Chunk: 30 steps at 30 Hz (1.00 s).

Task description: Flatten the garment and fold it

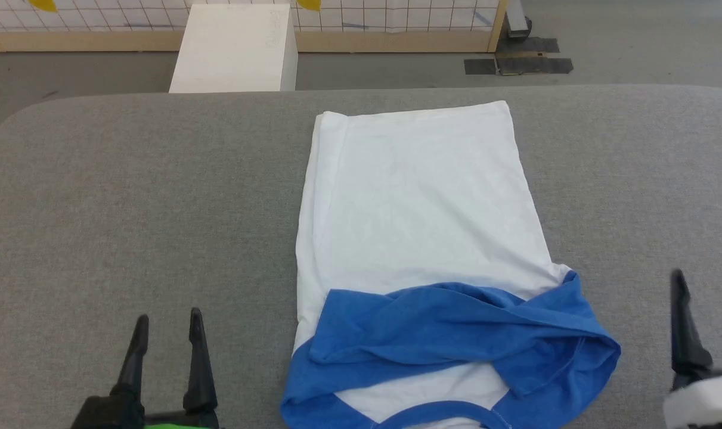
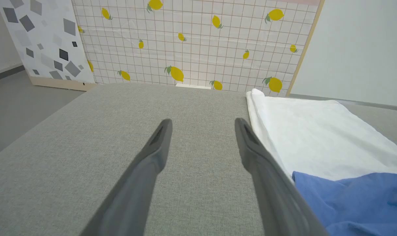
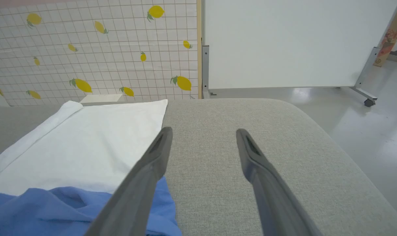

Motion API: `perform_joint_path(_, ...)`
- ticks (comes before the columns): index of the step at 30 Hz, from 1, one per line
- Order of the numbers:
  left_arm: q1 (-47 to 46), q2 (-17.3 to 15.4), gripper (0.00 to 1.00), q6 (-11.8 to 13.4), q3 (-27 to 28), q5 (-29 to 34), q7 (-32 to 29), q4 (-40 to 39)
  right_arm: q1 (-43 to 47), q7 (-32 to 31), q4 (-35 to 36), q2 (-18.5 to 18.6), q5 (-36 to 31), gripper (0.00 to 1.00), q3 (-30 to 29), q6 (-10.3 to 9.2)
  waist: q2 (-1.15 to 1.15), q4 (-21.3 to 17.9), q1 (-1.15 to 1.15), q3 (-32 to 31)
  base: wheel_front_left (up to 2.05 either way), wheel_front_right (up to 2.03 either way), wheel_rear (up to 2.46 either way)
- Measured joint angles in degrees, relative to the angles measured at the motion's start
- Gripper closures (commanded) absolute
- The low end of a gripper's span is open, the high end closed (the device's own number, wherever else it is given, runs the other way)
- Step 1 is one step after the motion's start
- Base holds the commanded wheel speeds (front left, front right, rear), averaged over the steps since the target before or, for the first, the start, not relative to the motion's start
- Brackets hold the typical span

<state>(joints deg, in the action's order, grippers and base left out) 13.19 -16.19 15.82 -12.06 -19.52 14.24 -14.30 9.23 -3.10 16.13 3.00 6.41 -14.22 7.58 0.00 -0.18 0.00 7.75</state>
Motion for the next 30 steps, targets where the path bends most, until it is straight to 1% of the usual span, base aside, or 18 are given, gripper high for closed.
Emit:
perform_joint_path(2,0.75,1.10,0.00,0.12,0.14,-0.23,0.05,0.52,1.63,1.81,-1.42,0.01,2.38,0.00,-0.99,-0.01,0.00,-0.08,0.00,-0.31,0.00,0.00,0.00)
perform_joint_path(6,1.07,1.83,0.00,0.12,0.77,-0.45,0.07,0.71,1.93,3.56,-2.03,-0.02,3.22,0.00,-1.21,0.00,0.00,-0.29,0.00,-0.92,0.00,0.00,0.00)
perform_joint_path(10,0.56,1.08,0.00,-0.31,1.29,-0.32,0.11,0.27,0.94,3.63,-1.13,-0.02,2.38,0.00,-1.23,0.00,0.00,-0.71,0.00,-1.21,0.00,0.00,0.00)
perform_joint_path(14,-4.39,-1.60,0.00,-2.49,0.88,-0.22,-3.50,-2.00,-0.42,2.70,1.08,-0.03,1.62,0.00,-1.18,0.00,0.00,-0.69,0.00,-0.29,0.00,0.00,0.00)
perform_joint_path(17,-12.51,-5.00,0.00,-5.01,0.12,0.75,-8.76,-3.24,-1.30,1.99,2.65,-0.02,1.51,0.00,-0.79,-0.01,0.00,-0.53,0.00,1.28,0.00,0.00,0.00)
perform_joint_path(21,-27.11,-8.88,0.00,-9.50,-0.63,0.86,-17.16,-3.01,-3.16,1.36,4.17,-0.04,1.56,0.00,-0.26,0.00,0.00,-0.29,0.00,4.38,0.00,0.00,0.00)
perform_joint_path(23,-34.97,-9.44,0.00,-11.68,-1.16,0.00,-21.32,-1.79,-4.10,1.27,4.66,-0.05,1.63,0.00,0.00,0.00,0.00,-0.18,0.00,6.19,0.00,0.00,0.00)
perform_joint_path(25,-44.00,-9.55,0.00,-14.05,-1.60,-1.62,-25.95,1.34,-5.19,1.31,4.90,-0.04,1.64,0.00,0.29,0.00,0.00,-0.08,0.00,8.39,0.00,0.00,0.00)
perform_joint_path(30,-61.97,-10.40,0.00,-18.02,-3.66,-2.59,-34.66,11.51,-8.39,1.92,4.91,-0.05,1.63,0.00,1.68,0.00,0.00,-0.16,0.01,13.88,0.00,0.00,0.00)
